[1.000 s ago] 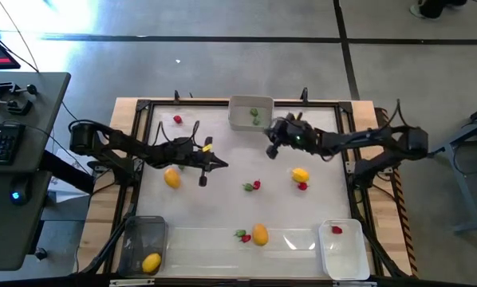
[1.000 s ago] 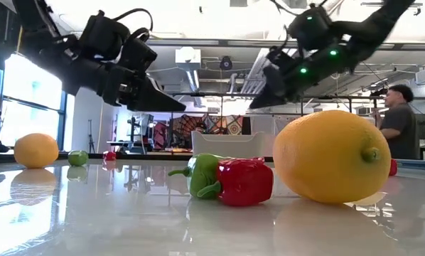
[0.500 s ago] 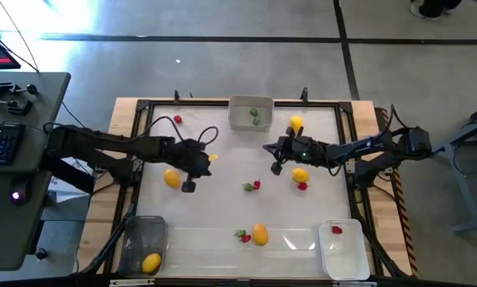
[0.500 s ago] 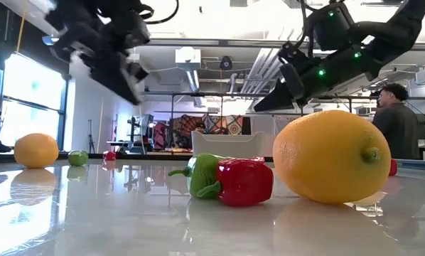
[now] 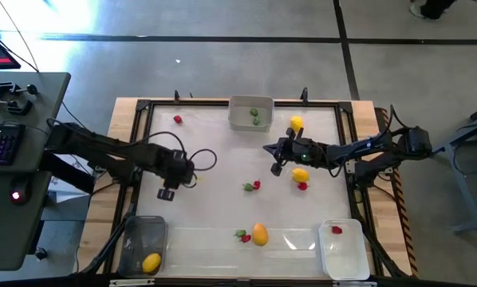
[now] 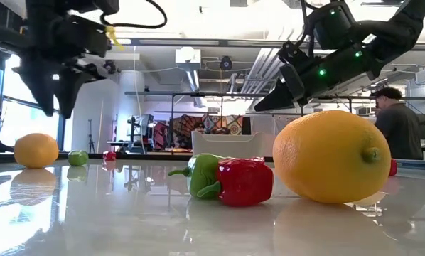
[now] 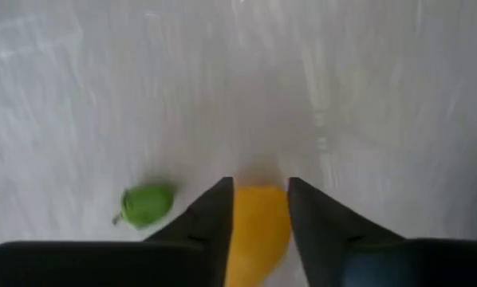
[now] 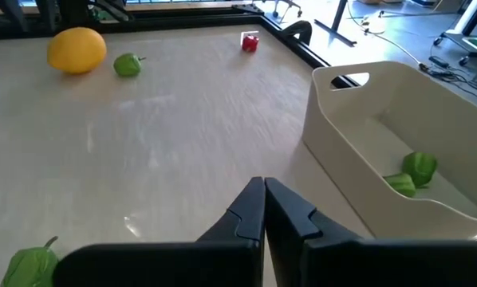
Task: Sort produce into baskets
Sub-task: Put the lemon into the black bin
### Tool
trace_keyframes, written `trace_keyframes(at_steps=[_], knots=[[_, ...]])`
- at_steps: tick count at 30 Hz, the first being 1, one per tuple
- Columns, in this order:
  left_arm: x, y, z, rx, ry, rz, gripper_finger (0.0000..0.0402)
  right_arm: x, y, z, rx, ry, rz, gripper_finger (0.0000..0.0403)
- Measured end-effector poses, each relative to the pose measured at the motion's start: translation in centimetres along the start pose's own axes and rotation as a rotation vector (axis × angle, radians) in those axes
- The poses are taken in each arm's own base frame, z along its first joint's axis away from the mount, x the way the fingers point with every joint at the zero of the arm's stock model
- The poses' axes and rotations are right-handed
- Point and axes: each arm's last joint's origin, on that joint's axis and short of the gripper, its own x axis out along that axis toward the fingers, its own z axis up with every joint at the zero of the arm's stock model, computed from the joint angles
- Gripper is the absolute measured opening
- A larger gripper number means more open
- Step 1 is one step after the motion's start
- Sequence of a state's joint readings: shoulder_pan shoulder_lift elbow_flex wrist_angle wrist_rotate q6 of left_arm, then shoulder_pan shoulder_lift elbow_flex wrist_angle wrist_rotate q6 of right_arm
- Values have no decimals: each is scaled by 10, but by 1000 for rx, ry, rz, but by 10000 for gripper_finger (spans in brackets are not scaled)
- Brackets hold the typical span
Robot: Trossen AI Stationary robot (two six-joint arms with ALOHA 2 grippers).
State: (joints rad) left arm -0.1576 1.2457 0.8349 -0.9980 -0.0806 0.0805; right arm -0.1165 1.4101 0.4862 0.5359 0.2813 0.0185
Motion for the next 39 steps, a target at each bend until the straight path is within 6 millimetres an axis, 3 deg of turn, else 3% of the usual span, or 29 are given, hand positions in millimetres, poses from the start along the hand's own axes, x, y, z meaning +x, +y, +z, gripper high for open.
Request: trace_keyframes(at_steps=[7, 12, 28, 39], knots=[[1, -15, -5, 84, 83, 85, 215, 0, 0, 0, 0, 0, 0, 0], [9, -22, -5, 208, 177, 199, 250, 0, 0, 0, -1, 4, 0, 0], [46, -30, 3, 310, 392, 212, 260, 0, 0, -3, -7, 26, -1, 0], [60, -30, -13, 336, 448, 225, 260, 0, 0, -3, -8, 27, -1, 0]])
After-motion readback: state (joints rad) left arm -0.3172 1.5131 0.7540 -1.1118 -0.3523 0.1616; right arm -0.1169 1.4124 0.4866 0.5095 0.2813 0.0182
